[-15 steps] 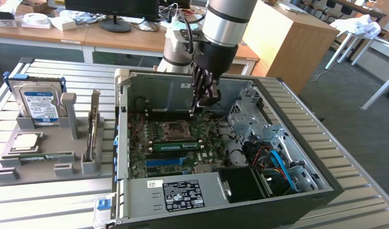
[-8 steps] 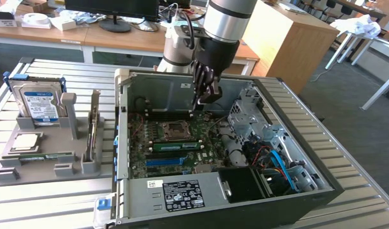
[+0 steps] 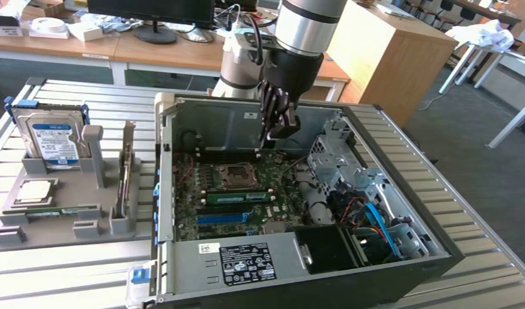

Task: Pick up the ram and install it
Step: 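Insert the ram into the slot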

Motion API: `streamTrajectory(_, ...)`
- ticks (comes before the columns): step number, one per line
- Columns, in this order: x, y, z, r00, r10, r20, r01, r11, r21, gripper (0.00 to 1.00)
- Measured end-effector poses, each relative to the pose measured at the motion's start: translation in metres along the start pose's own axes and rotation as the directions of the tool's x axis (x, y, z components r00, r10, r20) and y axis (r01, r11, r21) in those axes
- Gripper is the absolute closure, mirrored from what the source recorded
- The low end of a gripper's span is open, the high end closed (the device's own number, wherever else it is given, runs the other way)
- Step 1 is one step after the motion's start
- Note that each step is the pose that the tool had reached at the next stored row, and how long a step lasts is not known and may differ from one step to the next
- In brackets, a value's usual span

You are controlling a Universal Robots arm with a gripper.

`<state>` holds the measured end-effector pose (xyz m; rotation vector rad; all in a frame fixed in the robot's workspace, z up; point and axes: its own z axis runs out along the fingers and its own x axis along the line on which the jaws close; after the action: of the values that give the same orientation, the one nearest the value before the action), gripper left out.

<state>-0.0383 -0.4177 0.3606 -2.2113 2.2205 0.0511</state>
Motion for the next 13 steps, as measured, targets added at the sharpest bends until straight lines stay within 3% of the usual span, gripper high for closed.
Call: streamTrajectory(13, 0.0, 0.013, 0.0003, 1.0, 0.0, 0.0, 0.0, 1.0, 0.0004, 0.75)
